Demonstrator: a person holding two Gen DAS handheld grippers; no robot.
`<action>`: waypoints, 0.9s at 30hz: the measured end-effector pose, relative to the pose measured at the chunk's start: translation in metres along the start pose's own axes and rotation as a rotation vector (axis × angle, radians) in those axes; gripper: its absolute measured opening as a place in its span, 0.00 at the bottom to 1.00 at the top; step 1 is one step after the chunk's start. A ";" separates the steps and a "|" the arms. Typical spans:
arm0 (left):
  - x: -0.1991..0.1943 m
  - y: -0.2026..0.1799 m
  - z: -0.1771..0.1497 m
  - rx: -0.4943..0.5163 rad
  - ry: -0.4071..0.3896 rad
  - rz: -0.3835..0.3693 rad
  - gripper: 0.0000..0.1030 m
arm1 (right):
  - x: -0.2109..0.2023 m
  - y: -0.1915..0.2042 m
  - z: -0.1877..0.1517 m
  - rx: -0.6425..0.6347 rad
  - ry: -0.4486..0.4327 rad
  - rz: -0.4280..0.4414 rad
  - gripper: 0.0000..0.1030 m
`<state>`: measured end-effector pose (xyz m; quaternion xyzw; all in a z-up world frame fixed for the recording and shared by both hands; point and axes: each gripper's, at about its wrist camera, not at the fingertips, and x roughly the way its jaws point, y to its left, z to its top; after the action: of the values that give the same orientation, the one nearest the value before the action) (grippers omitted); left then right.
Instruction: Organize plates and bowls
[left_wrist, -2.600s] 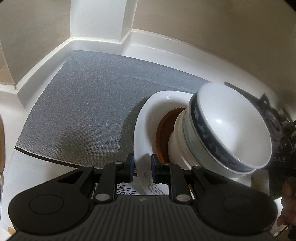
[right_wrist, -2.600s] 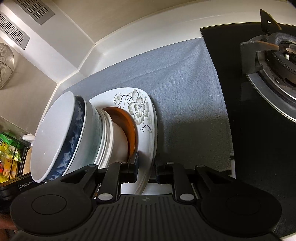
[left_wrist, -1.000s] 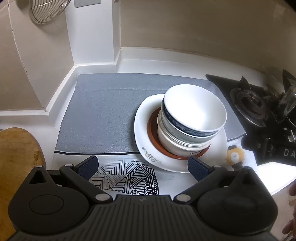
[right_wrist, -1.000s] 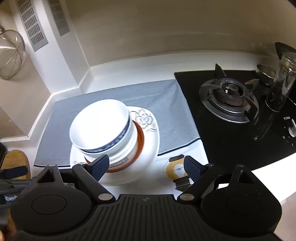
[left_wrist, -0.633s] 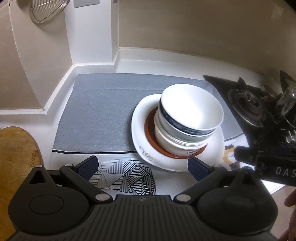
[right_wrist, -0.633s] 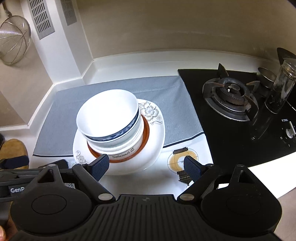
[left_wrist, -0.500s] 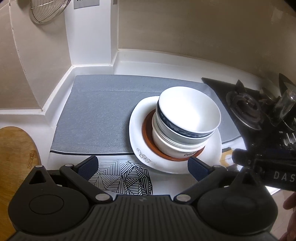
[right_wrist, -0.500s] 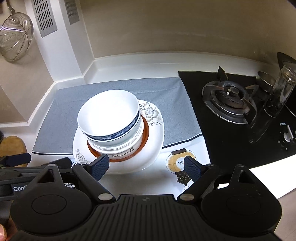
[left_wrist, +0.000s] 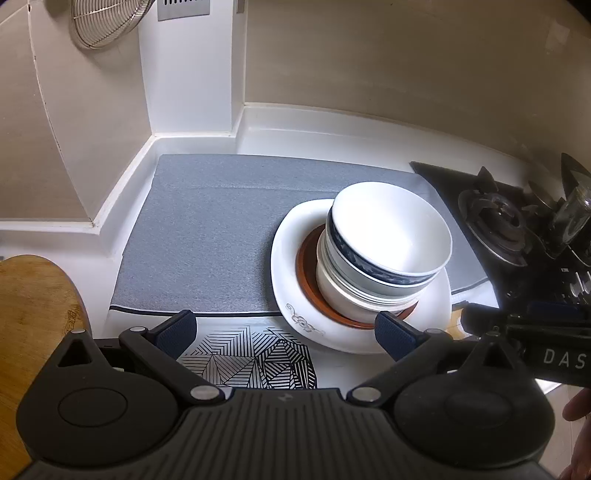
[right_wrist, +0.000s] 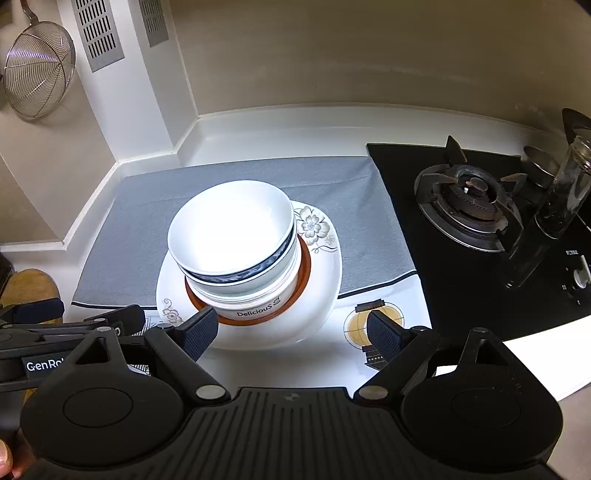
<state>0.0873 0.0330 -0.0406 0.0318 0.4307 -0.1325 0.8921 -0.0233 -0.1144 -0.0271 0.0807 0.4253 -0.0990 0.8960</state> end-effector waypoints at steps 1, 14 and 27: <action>0.000 0.001 0.000 -0.001 -0.002 0.000 1.00 | 0.001 0.000 0.000 -0.001 0.001 0.000 0.86; 0.003 0.005 0.005 0.002 -0.007 0.000 1.00 | 0.004 0.002 0.006 -0.008 -0.001 0.001 0.86; 0.003 0.008 0.010 0.005 -0.023 -0.003 0.99 | 0.006 0.002 0.011 -0.003 -0.003 0.005 0.86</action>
<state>0.0984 0.0381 -0.0368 0.0316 0.4204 -0.1353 0.8966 -0.0110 -0.1159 -0.0248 0.0803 0.4240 -0.0960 0.8970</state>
